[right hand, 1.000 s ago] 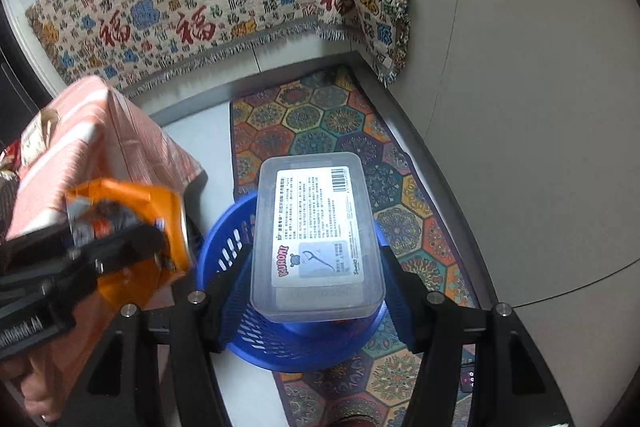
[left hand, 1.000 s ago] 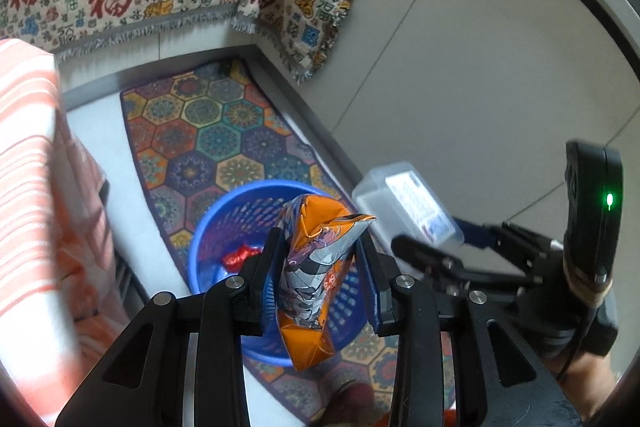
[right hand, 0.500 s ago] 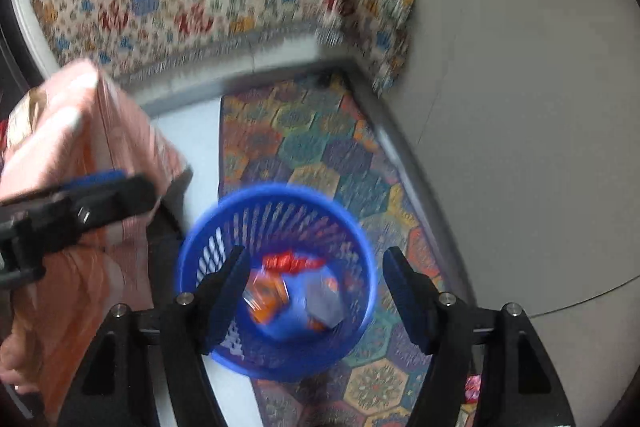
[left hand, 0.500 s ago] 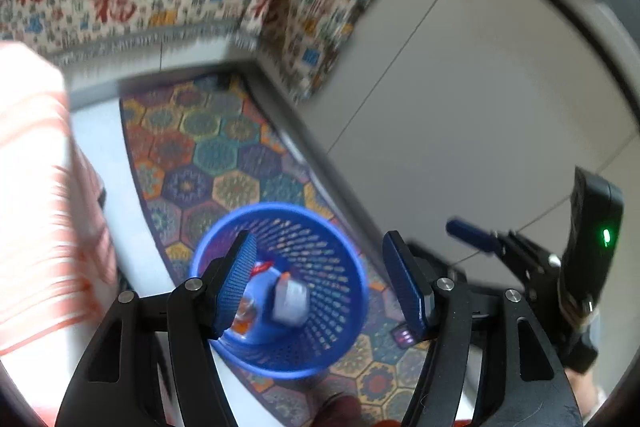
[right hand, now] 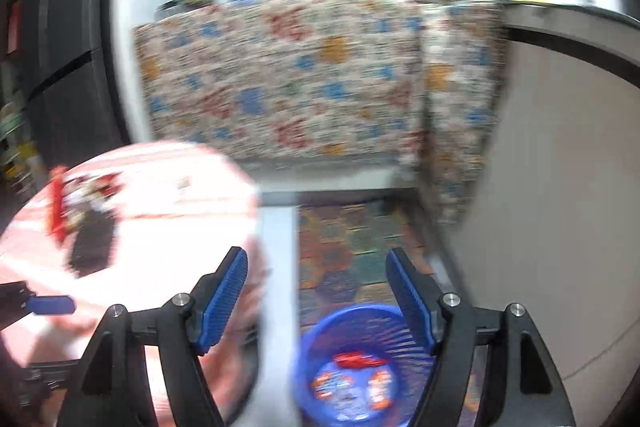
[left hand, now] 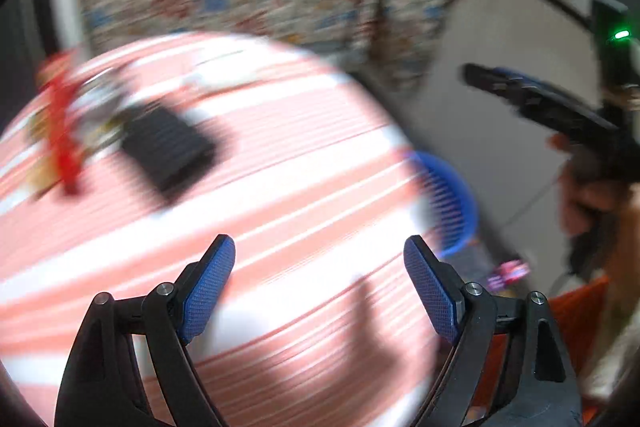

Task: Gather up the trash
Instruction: 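Return both tools to the table above the remaining trash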

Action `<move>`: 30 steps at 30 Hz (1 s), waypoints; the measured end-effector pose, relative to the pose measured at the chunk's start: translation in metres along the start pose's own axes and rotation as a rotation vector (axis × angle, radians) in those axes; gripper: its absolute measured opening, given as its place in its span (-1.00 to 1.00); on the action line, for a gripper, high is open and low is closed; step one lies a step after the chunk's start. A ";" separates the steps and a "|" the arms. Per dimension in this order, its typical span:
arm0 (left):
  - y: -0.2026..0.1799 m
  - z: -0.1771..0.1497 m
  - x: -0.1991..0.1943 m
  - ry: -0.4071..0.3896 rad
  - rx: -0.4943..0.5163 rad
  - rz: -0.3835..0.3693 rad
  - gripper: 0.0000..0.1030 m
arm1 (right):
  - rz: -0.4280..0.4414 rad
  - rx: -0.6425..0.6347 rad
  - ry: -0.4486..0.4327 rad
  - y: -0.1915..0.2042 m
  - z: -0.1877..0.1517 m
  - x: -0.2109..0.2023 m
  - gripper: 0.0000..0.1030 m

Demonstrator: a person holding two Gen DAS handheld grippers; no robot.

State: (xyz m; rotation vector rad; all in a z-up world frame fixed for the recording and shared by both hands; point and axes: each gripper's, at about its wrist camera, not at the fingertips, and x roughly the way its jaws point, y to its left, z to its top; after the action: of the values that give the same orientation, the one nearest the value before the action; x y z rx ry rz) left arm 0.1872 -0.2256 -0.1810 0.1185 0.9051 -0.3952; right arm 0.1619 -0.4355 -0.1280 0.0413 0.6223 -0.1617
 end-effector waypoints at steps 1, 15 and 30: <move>0.017 -0.007 -0.004 0.003 -0.012 0.042 0.69 | 0.045 -0.027 0.026 0.025 -0.003 0.003 0.43; 0.159 -0.019 0.009 0.034 -0.167 0.274 0.99 | 0.234 -0.247 0.277 0.218 -0.058 0.040 0.55; 0.183 -0.009 0.013 0.024 -0.171 0.281 0.99 | 0.226 -0.220 0.336 0.234 -0.020 0.089 1.00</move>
State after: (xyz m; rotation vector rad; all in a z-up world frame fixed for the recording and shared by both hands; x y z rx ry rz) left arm 0.2580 -0.0582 -0.2084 0.0916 0.9268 -0.0549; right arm 0.2599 -0.2157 -0.1988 -0.0751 0.9616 0.1363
